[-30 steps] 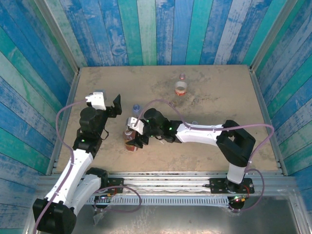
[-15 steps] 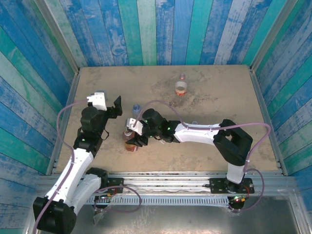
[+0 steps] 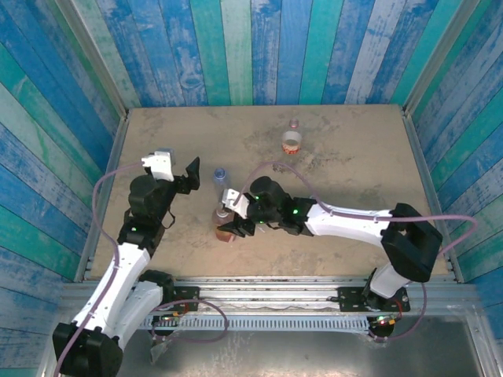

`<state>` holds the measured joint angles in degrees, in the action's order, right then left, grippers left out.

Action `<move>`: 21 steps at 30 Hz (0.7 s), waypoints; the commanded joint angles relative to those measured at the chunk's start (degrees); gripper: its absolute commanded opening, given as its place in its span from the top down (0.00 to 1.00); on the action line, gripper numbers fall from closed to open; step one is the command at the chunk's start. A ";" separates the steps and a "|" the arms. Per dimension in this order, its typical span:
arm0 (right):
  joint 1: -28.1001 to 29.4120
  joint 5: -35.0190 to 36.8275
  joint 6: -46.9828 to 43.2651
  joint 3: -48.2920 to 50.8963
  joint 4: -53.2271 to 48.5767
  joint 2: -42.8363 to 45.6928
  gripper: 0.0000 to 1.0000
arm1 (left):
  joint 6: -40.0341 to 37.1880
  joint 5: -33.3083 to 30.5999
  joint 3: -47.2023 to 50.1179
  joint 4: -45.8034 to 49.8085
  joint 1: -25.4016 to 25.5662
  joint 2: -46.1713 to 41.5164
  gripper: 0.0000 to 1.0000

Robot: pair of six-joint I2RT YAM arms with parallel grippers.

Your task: Screw on the bottle caps

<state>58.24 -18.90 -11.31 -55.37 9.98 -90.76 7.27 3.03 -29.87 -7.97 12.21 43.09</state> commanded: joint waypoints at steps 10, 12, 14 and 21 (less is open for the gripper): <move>-8.54 6.49 3.77 12.42 -1.23 15.37 0.56 | -6.64 4.40 2.87 -9.16 8.93 0.38 0.06; -10.27 7.44 3.58 13.59 -1.72 16.82 0.56 | -7.26 6.85 2.80 -10.03 10.25 0.98 0.06; -11.91 7.81 3.62 14.36 -1.50 17.61 0.56 | -7.82 8.54 2.88 -10.48 11.57 1.36 0.06; -13.85 8.96 3.75 15.15 -0.98 16.86 0.56 | -10.58 12.27 5.45 -12.39 15.36 1.99 0.06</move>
<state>44.38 -10.81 -8.34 -41.15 9.02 -73.80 -1.17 12.23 -25.85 -18.09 26.70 44.53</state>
